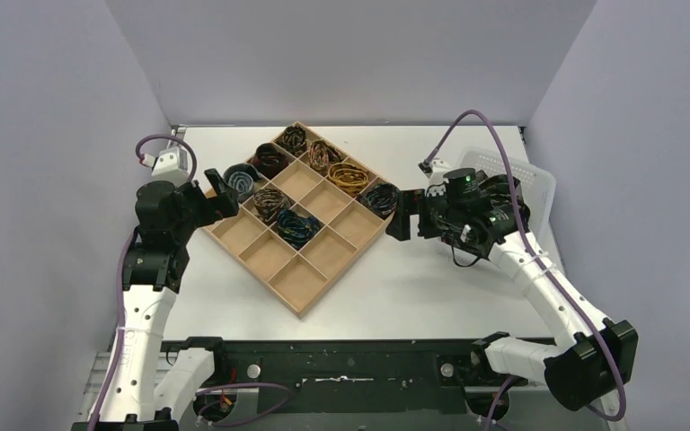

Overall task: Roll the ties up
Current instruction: Move the storage box to the corner of the board.

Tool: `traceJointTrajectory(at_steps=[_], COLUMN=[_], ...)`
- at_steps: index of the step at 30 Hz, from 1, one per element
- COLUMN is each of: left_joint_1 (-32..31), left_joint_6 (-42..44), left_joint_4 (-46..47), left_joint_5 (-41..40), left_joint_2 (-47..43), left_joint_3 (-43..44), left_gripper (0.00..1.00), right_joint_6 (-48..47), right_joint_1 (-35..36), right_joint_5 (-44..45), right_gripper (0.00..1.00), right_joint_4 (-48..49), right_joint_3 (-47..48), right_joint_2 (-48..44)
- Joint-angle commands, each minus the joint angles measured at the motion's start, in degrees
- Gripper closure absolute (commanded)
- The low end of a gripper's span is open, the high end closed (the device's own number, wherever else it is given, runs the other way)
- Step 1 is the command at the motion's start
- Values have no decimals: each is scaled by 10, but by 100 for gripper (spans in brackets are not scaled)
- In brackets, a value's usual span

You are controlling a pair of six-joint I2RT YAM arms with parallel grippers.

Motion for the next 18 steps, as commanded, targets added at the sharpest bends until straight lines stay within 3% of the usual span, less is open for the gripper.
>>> traceJointTrajectory(at_steps=[1, 5, 8, 11, 18], left_joint_1=[3, 3, 3, 3, 4], left_joint_6=[-23, -52, -119, -113, -171], left_joint_4=[16, -17, -74, -51, -78], left_joint_5=[-47, -54, -74, -9, 33], left_joint_2=[-15, -13, -21, -30, -12], left_joint_3=[2, 15, 10, -28, -99], left_gripper=[3, 3, 3, 3, 3], right_joint_6=[35, 69, 101, 120, 178], right_joint_1=[21, 45, 63, 90, 104], right_joint_5=[31, 35, 58, 113, 209], right_gripper=[0, 0, 0, 0, 0], right_joint_4=[42, 73, 87, 89, 93], right_joint_3=[-5, -22, -30, -18, 50], right_joint_2=[6, 23, 49, 77, 164])
